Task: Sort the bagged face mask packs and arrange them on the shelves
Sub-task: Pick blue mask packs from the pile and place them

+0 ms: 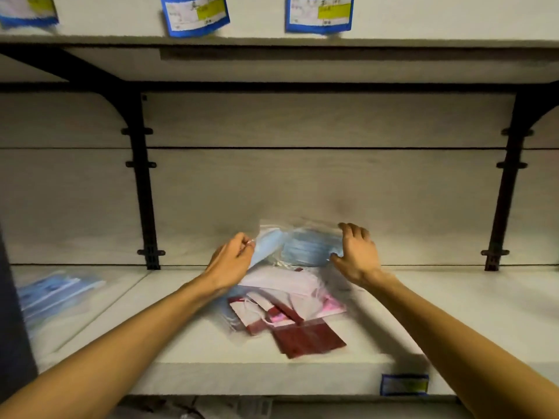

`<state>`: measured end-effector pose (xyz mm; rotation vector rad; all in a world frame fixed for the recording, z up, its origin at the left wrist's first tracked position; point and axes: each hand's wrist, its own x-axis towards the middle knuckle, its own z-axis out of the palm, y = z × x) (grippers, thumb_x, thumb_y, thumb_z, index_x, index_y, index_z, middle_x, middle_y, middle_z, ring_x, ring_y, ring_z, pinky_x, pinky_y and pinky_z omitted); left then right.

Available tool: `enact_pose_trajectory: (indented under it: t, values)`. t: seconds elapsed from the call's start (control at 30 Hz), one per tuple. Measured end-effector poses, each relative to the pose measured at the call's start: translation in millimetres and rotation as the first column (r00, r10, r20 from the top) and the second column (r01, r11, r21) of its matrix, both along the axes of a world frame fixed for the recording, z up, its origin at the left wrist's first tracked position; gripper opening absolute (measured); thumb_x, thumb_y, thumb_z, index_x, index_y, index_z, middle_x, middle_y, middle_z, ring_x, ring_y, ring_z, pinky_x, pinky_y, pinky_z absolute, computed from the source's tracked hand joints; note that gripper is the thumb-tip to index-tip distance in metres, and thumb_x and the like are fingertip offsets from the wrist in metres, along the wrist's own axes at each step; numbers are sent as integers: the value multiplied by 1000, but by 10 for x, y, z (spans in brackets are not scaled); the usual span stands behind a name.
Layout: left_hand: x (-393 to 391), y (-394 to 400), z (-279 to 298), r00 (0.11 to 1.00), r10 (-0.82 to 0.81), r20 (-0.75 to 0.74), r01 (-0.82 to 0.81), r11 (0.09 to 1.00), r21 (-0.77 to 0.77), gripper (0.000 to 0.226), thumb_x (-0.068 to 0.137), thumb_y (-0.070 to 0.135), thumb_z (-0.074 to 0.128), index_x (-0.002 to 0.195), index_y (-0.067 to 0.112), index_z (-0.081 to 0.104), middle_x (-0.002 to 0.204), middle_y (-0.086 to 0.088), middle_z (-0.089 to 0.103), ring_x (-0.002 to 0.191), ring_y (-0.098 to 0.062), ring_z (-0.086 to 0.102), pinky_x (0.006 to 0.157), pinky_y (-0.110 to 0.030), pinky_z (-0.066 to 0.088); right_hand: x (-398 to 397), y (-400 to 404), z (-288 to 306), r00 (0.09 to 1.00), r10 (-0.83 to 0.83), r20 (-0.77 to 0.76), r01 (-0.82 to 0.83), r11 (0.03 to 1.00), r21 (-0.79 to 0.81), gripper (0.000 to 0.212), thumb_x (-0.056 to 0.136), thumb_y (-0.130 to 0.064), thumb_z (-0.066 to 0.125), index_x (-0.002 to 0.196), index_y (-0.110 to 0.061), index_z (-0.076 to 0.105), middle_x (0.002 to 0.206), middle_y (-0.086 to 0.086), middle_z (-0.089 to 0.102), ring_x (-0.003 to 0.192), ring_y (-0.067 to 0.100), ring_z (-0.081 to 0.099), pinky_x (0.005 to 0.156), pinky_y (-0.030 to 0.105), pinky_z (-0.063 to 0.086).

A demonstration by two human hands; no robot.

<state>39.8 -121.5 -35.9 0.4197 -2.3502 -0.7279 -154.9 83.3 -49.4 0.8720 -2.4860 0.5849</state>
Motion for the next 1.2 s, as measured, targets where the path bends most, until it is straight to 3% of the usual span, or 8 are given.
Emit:
enact_pose_trajectory:
  t: [0.23, 0.43, 0.6, 0.8, 1.0, 1.07, 1.13, 1.2]
  values:
    - [38, 34, 32, 991, 117, -69, -79, 910, 406, 18, 104, 19, 51, 99, 8, 64, 87, -4, 58, 85, -22, 51, 69, -28, 40, -232, -304, 4, 976, 51, -213, -12, 983, 181, 75, 86, -38, 67, 149, -18, 32, 137, 9, 51, 124, 31, 47, 100, 40, 38]
    - [164, 37, 93, 974, 219, -61, -153, 829, 539, 22, 102, 22, 51, 99, 7, 68, 93, -11, 62, 88, -27, 57, 83, -37, 51, -282, -367, -76, 971, 53, -232, -17, 988, 152, 22, 93, -30, 54, 106, -23, 70, 112, 4, 66, 108, 28, 52, 89, 37, 41]
    - [346, 1, 128, 946, 307, -105, -164, 731, 662, 27, 100, 23, 52, 99, 1, 68, 94, -22, 69, 78, -29, 63, 68, -32, 49, -149, -250, -55, 965, 141, -222, -187, 961, -202, 18, 93, -26, 60, 98, -15, 73, 104, 11, 61, 94, 33, 57, 76, 39, 50]
    - [662, -33, 235, 881, 435, -187, -121, 589, 799, 28, 95, 31, 51, 85, 9, 66, 85, -16, 70, 74, -30, 65, 68, -33, 50, 164, -181, 202, 937, 195, -289, -336, 727, -599, 15, 91, -20, 61, 103, -14, 69, 105, 7, 63, 89, 27, 61, 76, 31, 44]
    - [1140, -68, 375, 844, 378, -380, 127, 549, 826, 44, 95, 32, 38, 56, 20, 54, 52, 2, 54, 45, -15, 55, 48, -22, 45, 880, -140, 450, 870, 214, -445, -487, 521, -701, 10, 84, -15, 59, 91, -22, 58, 93, -6, 63, 86, 18, 55, 75, 35, 46]
    - [1385, -81, 398, 880, 314, -356, 116, 585, 803, 42, 94, 30, 44, 57, 23, 62, 57, -1, 62, 51, -17, 63, 56, -27, 54, 1170, -124, 455, 799, 220, -559, -572, 562, -597, 18, 77, -6, 58, 89, -18, 62, 99, -2, 67, 95, 21, 60, 81, 37, 47]
    - [1670, -128, 408, 924, 275, -267, 28, 646, 763, 15, 88, 25, 56, 85, 13, 66, 89, -16, 72, 84, -34, 70, 87, -48, 58, 1450, -135, 438, 729, 229, -645, -615, 633, -470, 16, 78, 0, 58, 87, -12, 65, 105, 5, 70, 103, 26, 62, 87, 38, 47]
    - [1962, -231, 412, 944, 258, -206, -25, 679, 734, 19, 85, 19, 62, 102, 11, 60, 110, -22, 69, 104, -42, 66, 97, -59, 51, 1739, -176, 400, 670, 229, -706, -623, 690, -369, 11, 85, 2, 62, 88, -8, 68, 111, 8, 71, 108, 27, 62, 92, 35, 46]
